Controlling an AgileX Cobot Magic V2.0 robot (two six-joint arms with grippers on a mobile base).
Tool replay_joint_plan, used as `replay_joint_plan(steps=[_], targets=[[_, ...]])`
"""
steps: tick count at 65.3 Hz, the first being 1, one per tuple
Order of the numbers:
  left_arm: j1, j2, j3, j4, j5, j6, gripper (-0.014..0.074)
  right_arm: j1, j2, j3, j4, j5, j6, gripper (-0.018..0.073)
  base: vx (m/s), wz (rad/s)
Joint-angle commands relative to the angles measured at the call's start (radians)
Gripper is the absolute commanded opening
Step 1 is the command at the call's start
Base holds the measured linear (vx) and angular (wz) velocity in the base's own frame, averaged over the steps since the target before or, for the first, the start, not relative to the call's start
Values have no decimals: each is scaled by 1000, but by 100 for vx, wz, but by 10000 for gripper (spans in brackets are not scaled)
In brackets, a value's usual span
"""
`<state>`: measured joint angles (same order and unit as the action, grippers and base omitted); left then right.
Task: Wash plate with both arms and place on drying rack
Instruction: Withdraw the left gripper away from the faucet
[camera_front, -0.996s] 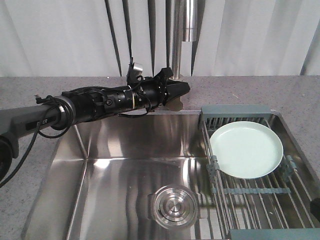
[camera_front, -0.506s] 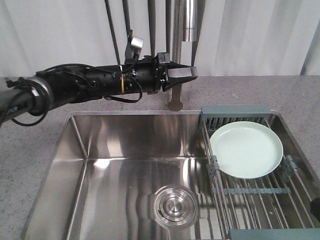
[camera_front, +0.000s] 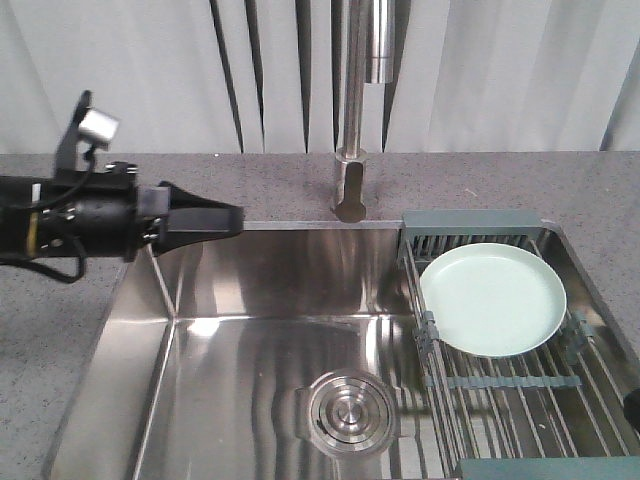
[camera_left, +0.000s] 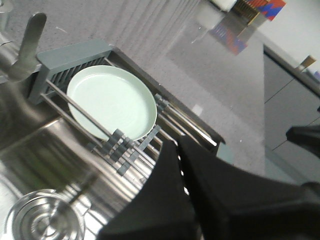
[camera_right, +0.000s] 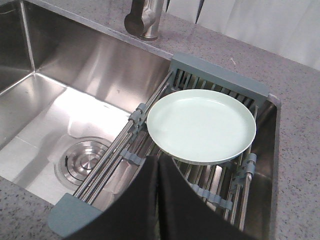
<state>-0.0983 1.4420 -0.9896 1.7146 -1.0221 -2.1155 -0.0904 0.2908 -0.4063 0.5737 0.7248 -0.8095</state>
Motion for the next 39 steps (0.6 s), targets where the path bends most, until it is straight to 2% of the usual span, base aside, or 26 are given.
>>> replay_joint_plan(steps=[1, 3, 11, 18, 30, 39], targets=[[50, -200, 54, 38, -25, -22, -6, -3, 11, -25, 52, -78, -3, -1, 0, 0], [69, -261, 82, 60, -24, -22, -6, -3, 11, -25, 64, -82, -3, -1, 0, 0], [126, -495, 200, 60, 14, -22, -6, -3, 11, -25, 99, -101, -3, -1, 0, 0], [142, -725, 299, 60, 133, -22, -6, 9, 13, -25, 121, -108, -10, -1, 0, 0], [142, -1093, 493, 59, 361, -22, -6, 138, 44, -25, 120, -110, -42, -1, 0, 0], [142, -1245, 623, 59, 443, -22, -7, 213, 46, -25, 118, -109, -61, -1, 0, 0]])
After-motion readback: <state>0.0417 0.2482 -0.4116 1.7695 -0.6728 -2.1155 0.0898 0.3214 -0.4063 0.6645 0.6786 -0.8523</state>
